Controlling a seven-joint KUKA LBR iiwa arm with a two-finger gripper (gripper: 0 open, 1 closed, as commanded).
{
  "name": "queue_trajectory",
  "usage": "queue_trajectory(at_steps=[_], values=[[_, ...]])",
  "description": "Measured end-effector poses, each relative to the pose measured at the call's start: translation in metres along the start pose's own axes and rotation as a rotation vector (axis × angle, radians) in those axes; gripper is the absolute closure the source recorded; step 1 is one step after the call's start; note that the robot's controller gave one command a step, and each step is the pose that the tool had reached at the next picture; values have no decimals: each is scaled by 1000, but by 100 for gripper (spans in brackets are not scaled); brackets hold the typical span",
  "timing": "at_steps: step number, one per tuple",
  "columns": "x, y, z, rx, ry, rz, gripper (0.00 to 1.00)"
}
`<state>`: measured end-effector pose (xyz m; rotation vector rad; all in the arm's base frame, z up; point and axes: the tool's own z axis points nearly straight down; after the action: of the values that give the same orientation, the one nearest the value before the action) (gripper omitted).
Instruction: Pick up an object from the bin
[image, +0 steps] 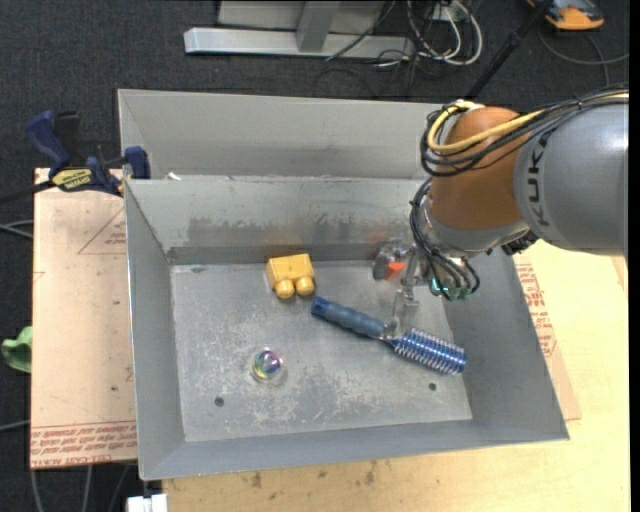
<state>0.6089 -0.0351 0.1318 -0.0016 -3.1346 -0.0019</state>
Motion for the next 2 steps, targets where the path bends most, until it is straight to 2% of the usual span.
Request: queue_trajectory(at_steps=[1,2], values=[[-32,17,28,1,-11,-225,0],[26,37,63,0,-4,-295,0]])
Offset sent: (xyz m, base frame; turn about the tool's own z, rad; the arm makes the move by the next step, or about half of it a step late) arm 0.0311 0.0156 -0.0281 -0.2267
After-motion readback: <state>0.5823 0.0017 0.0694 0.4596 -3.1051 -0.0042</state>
